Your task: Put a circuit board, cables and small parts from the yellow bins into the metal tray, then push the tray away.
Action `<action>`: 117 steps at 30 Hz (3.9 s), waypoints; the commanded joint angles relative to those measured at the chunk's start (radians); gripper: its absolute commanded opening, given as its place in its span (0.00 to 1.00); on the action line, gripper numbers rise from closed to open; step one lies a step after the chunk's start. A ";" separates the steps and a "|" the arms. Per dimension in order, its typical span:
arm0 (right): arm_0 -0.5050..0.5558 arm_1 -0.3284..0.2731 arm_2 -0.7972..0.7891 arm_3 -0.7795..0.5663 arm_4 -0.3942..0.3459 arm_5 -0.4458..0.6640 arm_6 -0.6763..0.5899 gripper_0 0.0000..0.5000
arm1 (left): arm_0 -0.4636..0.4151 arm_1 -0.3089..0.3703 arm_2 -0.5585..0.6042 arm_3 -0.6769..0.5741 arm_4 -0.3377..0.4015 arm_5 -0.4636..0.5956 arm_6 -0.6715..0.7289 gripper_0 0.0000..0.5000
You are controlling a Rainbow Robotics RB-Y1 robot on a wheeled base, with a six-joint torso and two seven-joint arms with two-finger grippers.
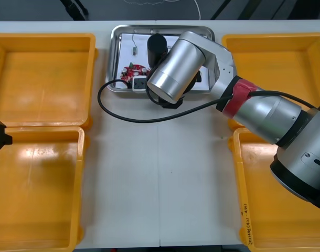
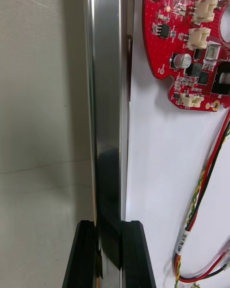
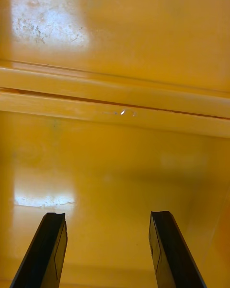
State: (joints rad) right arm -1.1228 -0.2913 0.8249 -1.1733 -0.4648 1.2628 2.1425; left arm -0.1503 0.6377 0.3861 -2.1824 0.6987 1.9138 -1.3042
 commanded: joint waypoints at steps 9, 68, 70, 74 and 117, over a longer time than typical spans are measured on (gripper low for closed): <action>-0.065 0.018 -0.040 0.006 0.011 -0.037 0.071 0.00 | 0.018 0.042 0.023 -0.005 0.001 0.006 -0.099 1.00; -0.031 -0.215 -0.417 -0.396 -0.288 0.560 -0.289 1.00 | 0.018 0.042 0.023 -0.005 0.001 0.006 -0.099 1.00; -0.009 -0.235 -0.454 -0.422 -0.302 0.603 -0.331 1.00 | 0.018 0.042 0.023 -0.005 0.001 0.006 -0.099 1.00; 0.047 -0.259 -0.520 -0.508 -0.299 0.657 -0.424 1.00 | 0.018 0.042 0.023 -0.005 0.001 0.006 -0.099 1.00; 0.773 -0.583 -0.903 -1.046 -0.486 0.657 -0.978 0.96 | 0.018 0.042 0.023 -0.005 0.001 0.006 -0.099 1.00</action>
State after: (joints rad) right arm -0.3796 -0.8230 -0.0415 -2.1867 -0.9384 1.9164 1.1894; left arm -0.1493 0.6382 0.3861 -2.1808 0.6990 1.9139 -1.3043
